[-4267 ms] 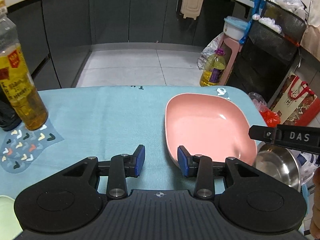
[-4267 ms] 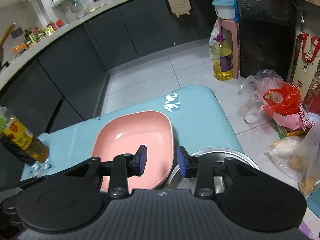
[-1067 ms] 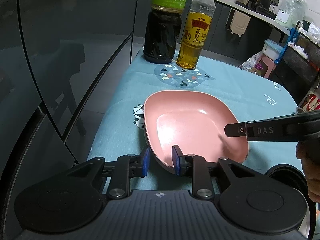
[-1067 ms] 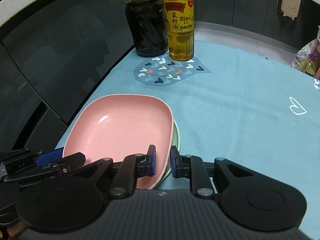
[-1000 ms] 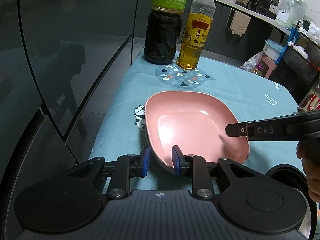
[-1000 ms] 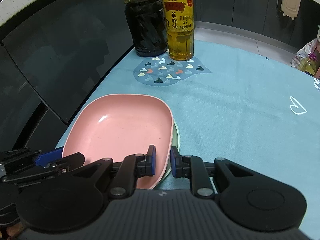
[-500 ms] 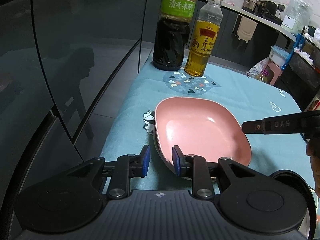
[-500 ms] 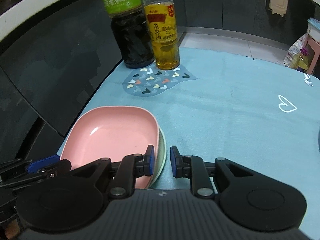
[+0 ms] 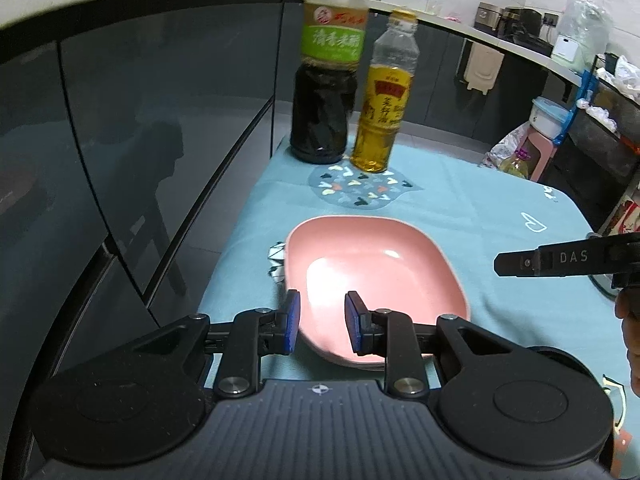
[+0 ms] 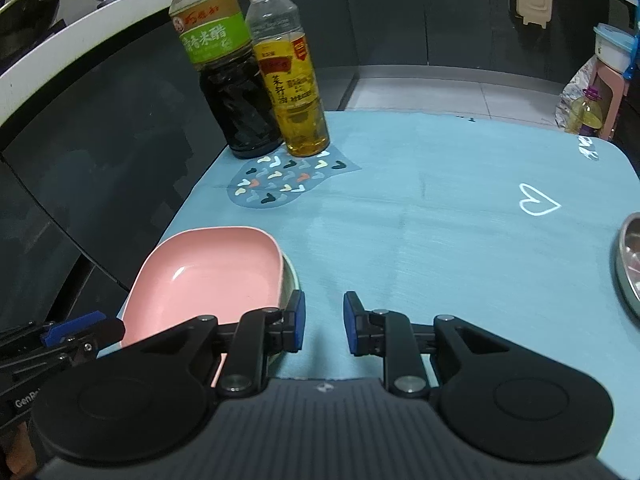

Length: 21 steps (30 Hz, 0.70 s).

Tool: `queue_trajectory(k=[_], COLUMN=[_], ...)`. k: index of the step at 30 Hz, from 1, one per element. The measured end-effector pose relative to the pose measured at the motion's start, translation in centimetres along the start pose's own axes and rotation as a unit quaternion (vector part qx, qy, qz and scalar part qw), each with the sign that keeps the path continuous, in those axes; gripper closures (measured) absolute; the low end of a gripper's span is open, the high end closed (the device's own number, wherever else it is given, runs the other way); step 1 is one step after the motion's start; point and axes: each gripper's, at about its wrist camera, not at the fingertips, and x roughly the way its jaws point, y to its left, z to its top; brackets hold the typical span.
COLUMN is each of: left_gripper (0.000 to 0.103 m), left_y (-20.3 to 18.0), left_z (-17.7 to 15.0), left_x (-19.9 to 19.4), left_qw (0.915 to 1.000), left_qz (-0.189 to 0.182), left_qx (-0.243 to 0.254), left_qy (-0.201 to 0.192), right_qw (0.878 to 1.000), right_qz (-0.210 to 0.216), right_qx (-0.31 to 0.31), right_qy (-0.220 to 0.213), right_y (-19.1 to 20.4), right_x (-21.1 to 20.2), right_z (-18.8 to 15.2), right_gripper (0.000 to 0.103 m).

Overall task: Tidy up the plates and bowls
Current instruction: 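Release the pink dish and move the right tool to the steel bowl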

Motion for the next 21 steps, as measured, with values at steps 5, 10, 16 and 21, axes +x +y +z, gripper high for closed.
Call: queue_trajectory(k=[5, 10, 16, 21], left_gripper=[0.080, 0.080, 0.079, 0.076], left_y=[-2.2, -5.3, -9.4, -13.3], left_z=[0.4, 0.9, 1.3, 1.6], left_x=[-0.8, -1.1, -1.5, -0.6], left_qw=[0.9998, 0.9987, 0.9964, 0.9934], left_qz=[-0.011, -0.028, -0.044, -0.068], left_qx=[0.017, 0.042, 0.072, 0.092], left_qy=[-0.004, -0.003, -0.005, 0.010], right_qw=[1.000, 0.999, 0.996, 0.993], right_qz=[-0.002, -0.012, -0.025, -0.037], right_qx=[0.013, 0.031, 0.062, 0.089], right_qy=[-0.011, -0.027, -0.053, -0.073], right_y=[-1.6, -3.9, -7.4, -10.5], right_x=[-1.5, -3.3, -6.0, -7.9], right_z=[-0.4, -1.1, -2.3, -3.5], right_gripper=[0.085, 0.084, 0.081, 0.079])
